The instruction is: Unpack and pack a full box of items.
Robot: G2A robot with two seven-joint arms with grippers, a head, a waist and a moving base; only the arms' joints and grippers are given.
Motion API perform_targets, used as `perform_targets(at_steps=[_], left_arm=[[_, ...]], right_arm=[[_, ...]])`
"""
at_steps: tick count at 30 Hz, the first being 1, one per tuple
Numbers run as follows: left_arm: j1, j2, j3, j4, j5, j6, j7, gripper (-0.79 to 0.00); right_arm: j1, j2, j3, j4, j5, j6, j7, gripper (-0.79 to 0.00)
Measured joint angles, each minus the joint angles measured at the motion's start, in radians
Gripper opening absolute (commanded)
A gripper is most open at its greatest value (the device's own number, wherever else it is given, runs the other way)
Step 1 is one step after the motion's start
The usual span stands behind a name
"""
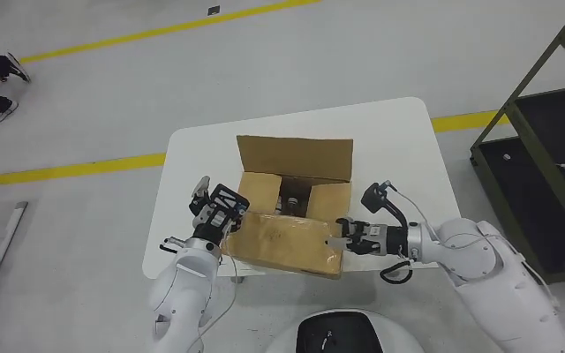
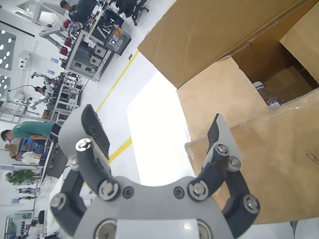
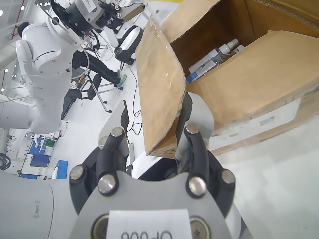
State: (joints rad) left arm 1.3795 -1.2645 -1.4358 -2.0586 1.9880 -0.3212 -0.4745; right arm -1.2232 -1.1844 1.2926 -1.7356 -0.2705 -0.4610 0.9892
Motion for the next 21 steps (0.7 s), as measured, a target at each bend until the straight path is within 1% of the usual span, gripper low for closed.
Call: perform_targets(at_steps=[2, 4, 5, 6, 7, 16, 21], left_arm=[[-0.001, 0.0, 0.0, 0.001, 0.0, 0.003, 0.0, 0.0], [-0.002, 0.0, -0.001, 0.002, 0.0, 0.006, 0.0, 0.0], [-0.002, 0.0, -0.001, 0.002, 0.0, 0.007, 0.0, 0.0], [-0.002, 0.0, -0.003, 0.001, -0.001, 0.008, -0.001, 0.0], [-0.001, 0.0, -0.004, 0.0, -0.001, 0.01, -0.001, 0.0], [-0.01, 0.001, -0.024, -0.021, -0.009, 0.02, -0.001, 0.0], [-0.044, 0.0, -0.031, -0.037, -0.037, 0.012, 0.002, 0.0]], right_arm=[[0.005, 0.002, -0.01, 0.004, -0.007, 0.002, 0.01, -0.397], [0.01, 0.003, -0.023, 0.007, -0.011, 0.006, 0.014, -0.483], [0.012, 0.003, -0.027, 0.008, -0.012, 0.007, 0.013, -0.57], [0.015, 0.004, -0.033, 0.009, -0.014, 0.008, 0.01, -0.745], [0.017, 0.004, -0.036, 0.008, -0.017, 0.009, 0.006, -0.785], [0.04, 0.012, -0.04, -0.009, -0.081, 0.013, -0.054, -0.785], [0.064, 0.019, -0.004, -0.025, -0.175, -0.009, -0.127, -0.785]])
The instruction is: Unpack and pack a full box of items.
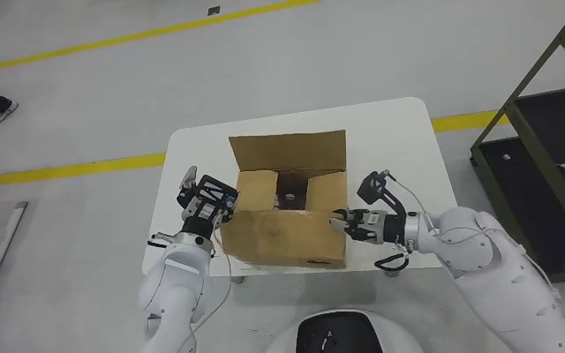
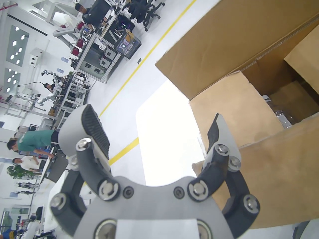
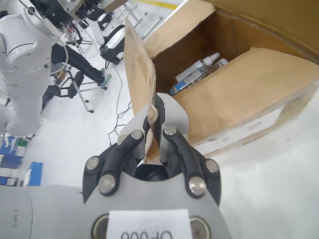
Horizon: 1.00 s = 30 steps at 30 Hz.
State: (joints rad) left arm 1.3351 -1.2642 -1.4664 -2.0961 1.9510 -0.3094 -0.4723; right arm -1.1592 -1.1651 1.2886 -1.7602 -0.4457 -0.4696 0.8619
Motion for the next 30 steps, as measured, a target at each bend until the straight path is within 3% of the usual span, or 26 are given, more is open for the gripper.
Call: perform_targets(at_steps=[8, 15, 28, 29, 30], left_arm=[[-0.1, -0.003, 0.04, 0.027, -0.028, -0.037, -0.007, 0.0], [-0.175, -0.009, 0.101, 0.071, -0.042, -0.08, -0.061, 0.0], [-0.198, -0.006, 0.161, 0.085, -0.111, -0.289, -0.173, 0.0], [-0.2, -0.006, 0.164, 0.084, -0.112, -0.298, -0.175, 0.0], [-0.2, -0.005, 0.168, 0.082, -0.115, -0.31, -0.179, 0.0]], right_arm=[[0.011, 0.013, 0.052, -0.082, -0.249, -0.088, -0.163, -0.785], [-0.056, 0.022, 0.038, -0.158, -0.488, -0.133, -0.277, -0.785], [-0.138, 0.03, 0.018, -0.215, -0.672, -0.132, -0.415, -0.785], [-0.14, 0.031, 0.018, -0.213, -0.672, -0.13, -0.418, -0.705], [-0.141, 0.031, 0.017, -0.21, -0.671, -0.128, -0.422, -0.696]])
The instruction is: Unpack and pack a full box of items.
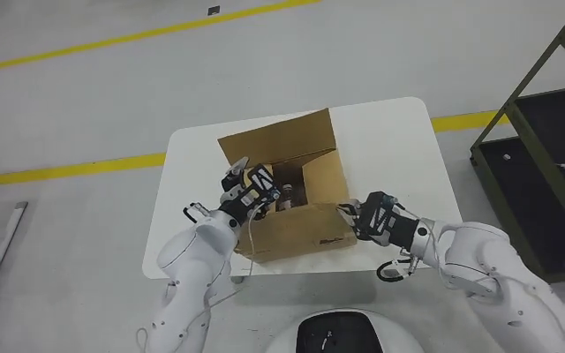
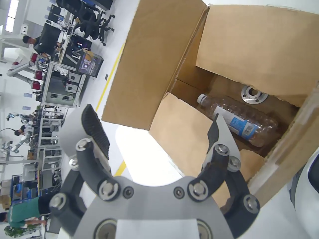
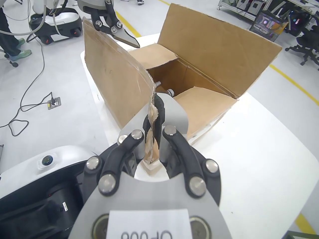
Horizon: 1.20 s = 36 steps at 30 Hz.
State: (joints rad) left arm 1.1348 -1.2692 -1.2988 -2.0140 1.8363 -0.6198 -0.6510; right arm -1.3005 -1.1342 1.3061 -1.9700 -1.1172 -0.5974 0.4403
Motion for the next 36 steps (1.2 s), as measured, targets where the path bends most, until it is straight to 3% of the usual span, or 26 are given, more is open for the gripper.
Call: perform_targets(at_steps=[1, 3, 4, 11, 15, 16, 17, 19, 22, 25, 36], left_arm=[[0.0, 0.0, 0.003, -0.001, -0.003, -0.009, -0.002, 0.0], [0.0, 0.002, 0.007, -0.004, -0.009, -0.028, -0.007, 0.0], [0.0, 0.002, 0.009, -0.006, -0.011, -0.034, -0.008, 0.0], [0.005, 0.006, 0.02, -0.024, -0.019, -0.068, -0.01, 0.0], [0.012, 0.008, 0.031, -0.041, -0.029, -0.091, -0.007, 0.0], [0.015, 0.009, 0.033, -0.045, -0.032, -0.098, -0.007, 0.0], [0.018, 0.01, 0.035, -0.049, -0.033, -0.104, -0.007, 0.0], [0.026, 0.011, 0.04, -0.062, -0.037, -0.119, -0.006, 0.0], [0.042, 0.015, 0.038, -0.086, -0.045, -0.137, -0.006, 0.0], [0.062, 0.019, 0.033, -0.109, -0.066, -0.167, -0.001, 0.0], [0.101, 0.031, 0.004, -0.143, -0.093, -0.196, 0.003, 0.0]], right_arm=[[0.0, 0.0, 0.0, 0.002, 0.0, 0.002, -0.003, -0.662], [-0.003, 0.001, 0.0, 0.006, 0.008, 0.007, -0.008, -0.413], [-0.004, 0.001, 0.001, 0.006, 0.013, 0.01, -0.011, 0.0], [-0.023, 0.003, 0.041, 0.008, 0.121, 0.048, -0.036, 0.0], [-0.04, 0.005, 0.092, 0.016, 0.279, 0.06, -0.045, 0.0], [-0.043, 0.006, 0.104, 0.019, 0.318, 0.063, -0.048, -0.151], [-0.046, 0.006, 0.117, 0.025, 0.356, 0.07, -0.048, -0.403], [-0.046, 0.007, 0.14, 0.035, 0.446, 0.09, -0.045, -0.579], [-0.039, 0.008, 0.146, 0.053, 0.554, 0.12, -0.002, -0.708], [-0.019, 0.008, 0.121, 0.08, 0.641, 0.143, 0.078, -0.785], [0.048, 0.005, 0.024, 0.143, 0.732, 0.204, 0.222, -0.785]])
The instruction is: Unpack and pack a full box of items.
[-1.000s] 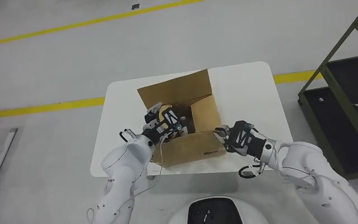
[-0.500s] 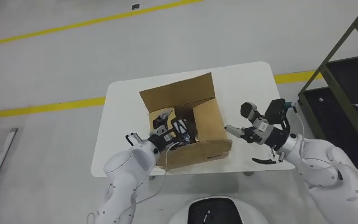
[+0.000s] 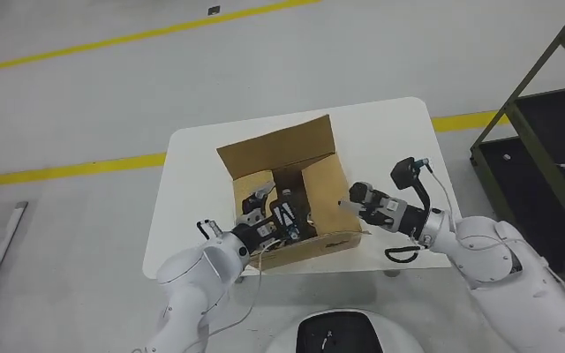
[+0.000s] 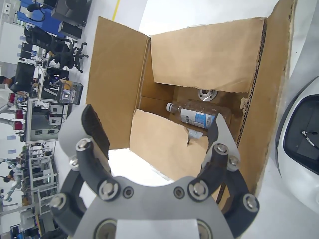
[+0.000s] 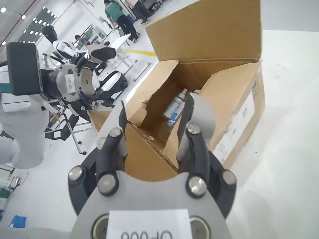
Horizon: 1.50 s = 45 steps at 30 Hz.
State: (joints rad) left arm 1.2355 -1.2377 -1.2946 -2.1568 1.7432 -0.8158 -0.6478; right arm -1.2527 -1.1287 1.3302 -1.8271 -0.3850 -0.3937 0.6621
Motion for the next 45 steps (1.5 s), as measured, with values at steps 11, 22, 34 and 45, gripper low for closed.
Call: perform_targets(at_steps=[11, 22, 34, 45], left_arm=[[0.021, 0.009, -0.02, -0.011, -0.011, 0.034, 0.005, 0.0], [0.007, 0.011, -0.041, 0.011, -0.033, 0.119, -0.001, 0.0], [0.001, 0.01, -0.032, 0.03, -0.047, 0.175, 0.013, 0.0], [0.001, 0.01, -0.032, 0.03, -0.047, 0.175, 0.013, 0.0]], right_arm=[[0.003, 0.013, -0.033, 0.032, 0.044, -0.115, 0.143, -0.785], [-0.017, 0.03, -0.068, 0.051, -0.06, -0.22, 0.216, -0.785], [-0.101, 0.026, 0.017, -0.003, -0.248, -0.11, -0.211, -0.785], [-0.149, 0.008, -0.037, 0.088, -0.411, 0.132, -0.376, -0.785]])
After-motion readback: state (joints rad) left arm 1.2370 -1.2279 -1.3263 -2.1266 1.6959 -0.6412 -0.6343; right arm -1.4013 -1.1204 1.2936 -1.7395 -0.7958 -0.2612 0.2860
